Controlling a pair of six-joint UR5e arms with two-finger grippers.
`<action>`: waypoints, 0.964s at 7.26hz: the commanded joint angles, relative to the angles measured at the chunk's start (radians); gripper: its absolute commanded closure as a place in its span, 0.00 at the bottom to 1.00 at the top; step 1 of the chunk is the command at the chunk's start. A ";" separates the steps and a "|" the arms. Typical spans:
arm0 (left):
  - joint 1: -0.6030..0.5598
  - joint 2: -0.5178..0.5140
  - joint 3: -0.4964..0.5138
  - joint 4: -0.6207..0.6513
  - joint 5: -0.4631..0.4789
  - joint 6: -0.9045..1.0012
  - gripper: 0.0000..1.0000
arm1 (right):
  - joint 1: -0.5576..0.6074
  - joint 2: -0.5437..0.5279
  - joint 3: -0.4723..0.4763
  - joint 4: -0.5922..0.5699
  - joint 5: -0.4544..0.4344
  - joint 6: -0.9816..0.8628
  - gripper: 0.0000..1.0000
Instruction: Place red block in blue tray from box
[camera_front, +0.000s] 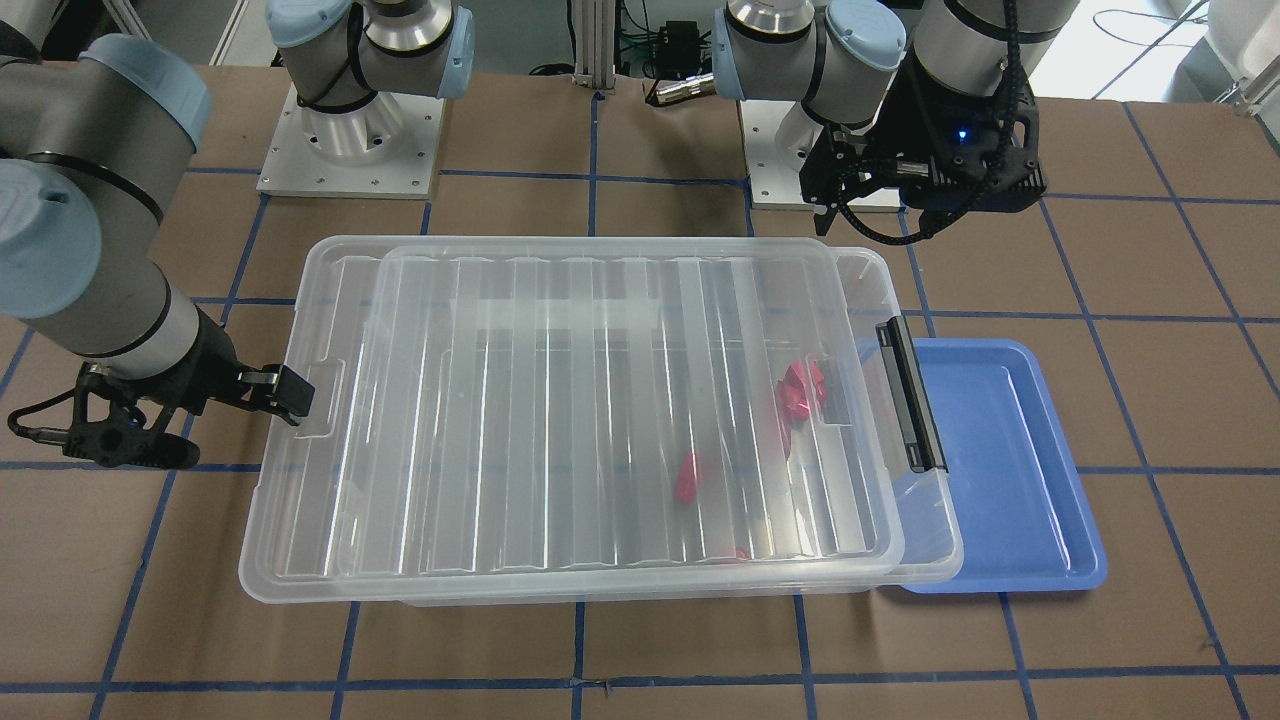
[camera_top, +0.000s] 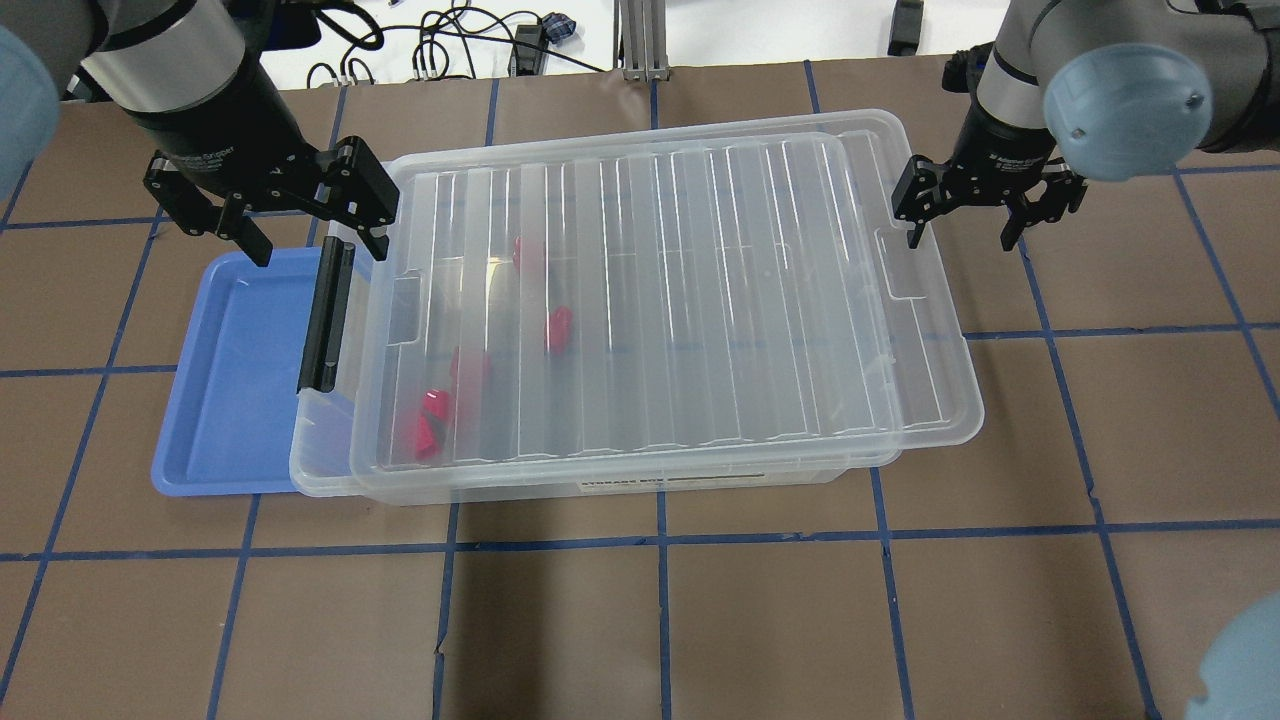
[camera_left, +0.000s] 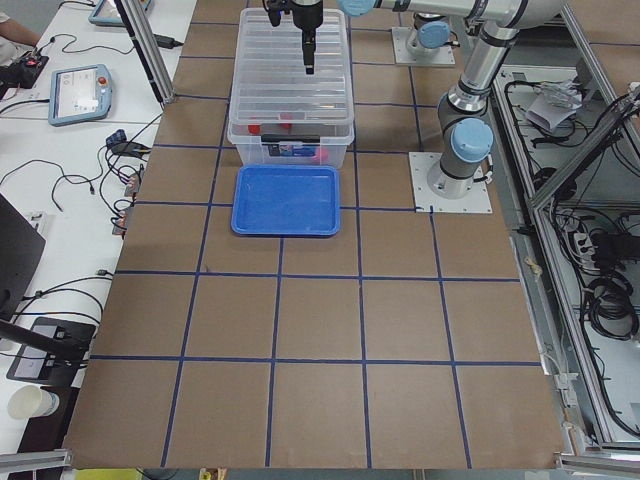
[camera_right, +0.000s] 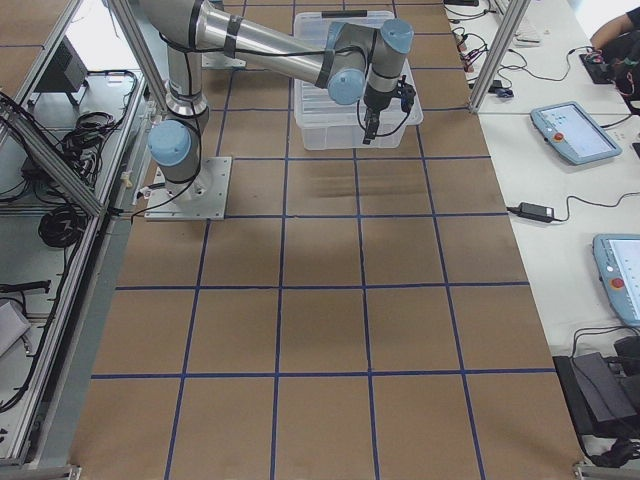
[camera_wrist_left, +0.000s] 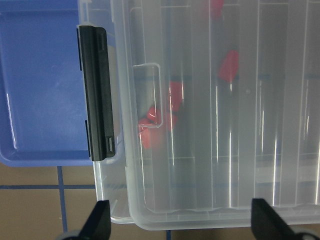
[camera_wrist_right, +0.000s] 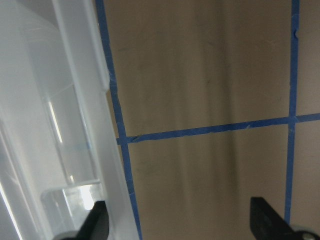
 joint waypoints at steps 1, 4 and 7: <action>0.000 0.000 0.000 -0.001 0.000 -0.002 0.00 | -0.062 -0.001 -0.003 0.001 0.001 -0.034 0.00; 0.000 -0.003 -0.002 0.000 0.002 -0.002 0.00 | -0.102 0.000 -0.010 -0.002 -0.032 -0.134 0.00; -0.002 -0.003 0.000 0.002 0.002 -0.008 0.00 | -0.134 0.000 -0.013 -0.004 -0.032 -0.174 0.00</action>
